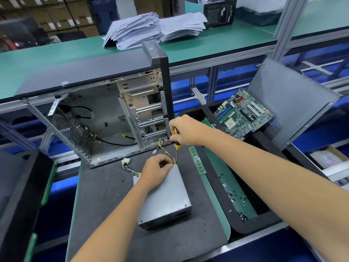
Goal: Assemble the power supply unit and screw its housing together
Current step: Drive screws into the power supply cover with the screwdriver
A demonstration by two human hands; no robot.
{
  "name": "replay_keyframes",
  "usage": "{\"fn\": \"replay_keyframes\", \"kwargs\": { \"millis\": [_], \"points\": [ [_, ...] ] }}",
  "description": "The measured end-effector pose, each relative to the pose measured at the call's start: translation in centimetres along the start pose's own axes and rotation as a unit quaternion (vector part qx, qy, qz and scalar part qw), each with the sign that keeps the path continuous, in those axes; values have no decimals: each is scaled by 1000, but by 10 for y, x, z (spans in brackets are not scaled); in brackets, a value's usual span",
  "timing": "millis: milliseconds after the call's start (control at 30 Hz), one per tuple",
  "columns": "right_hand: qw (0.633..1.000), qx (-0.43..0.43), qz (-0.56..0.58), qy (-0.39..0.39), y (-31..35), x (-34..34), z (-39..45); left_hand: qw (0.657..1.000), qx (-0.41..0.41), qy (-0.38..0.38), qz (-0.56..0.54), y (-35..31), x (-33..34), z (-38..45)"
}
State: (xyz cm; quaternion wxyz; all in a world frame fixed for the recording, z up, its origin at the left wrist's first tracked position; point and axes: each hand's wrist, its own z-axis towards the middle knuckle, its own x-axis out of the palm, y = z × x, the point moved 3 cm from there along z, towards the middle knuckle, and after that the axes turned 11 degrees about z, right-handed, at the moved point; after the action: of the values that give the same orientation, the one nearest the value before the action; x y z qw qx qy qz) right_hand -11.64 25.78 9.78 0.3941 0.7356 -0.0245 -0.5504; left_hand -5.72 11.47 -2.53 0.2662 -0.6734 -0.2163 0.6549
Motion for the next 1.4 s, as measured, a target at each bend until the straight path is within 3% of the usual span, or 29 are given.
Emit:
{"fn": "replay_keyframes", "kwargs": {
  "millis": [233,333,467,567,867,1000,1200,1400],
  "points": [
    [999,40,6,-21,-23,-9,-6,999,-35,-6,2,-2,2,14],
    [998,55,-25,30,-39,4,-12,999,10,-16,43,-15,5,23],
    [993,58,-39,94,-52,37,-19,986,86,23,138,-35,23,30],
    [991,67,-39,106,-56,47,-21,979,90,40,179,-39,31,31],
    [992,60,7,109,-53,55,-22,990,46,-49,121,-31,20,28],
    [991,46,-9,122,-50,58,-24,991,48,-45,113,-31,20,23],
    [996,50,40,67,-42,14,-20,998,29,-27,49,-33,11,18],
    [996,52,63,-25,-25,-30,-13,993,28,109,-23,-32,6,12]
  ]
}}
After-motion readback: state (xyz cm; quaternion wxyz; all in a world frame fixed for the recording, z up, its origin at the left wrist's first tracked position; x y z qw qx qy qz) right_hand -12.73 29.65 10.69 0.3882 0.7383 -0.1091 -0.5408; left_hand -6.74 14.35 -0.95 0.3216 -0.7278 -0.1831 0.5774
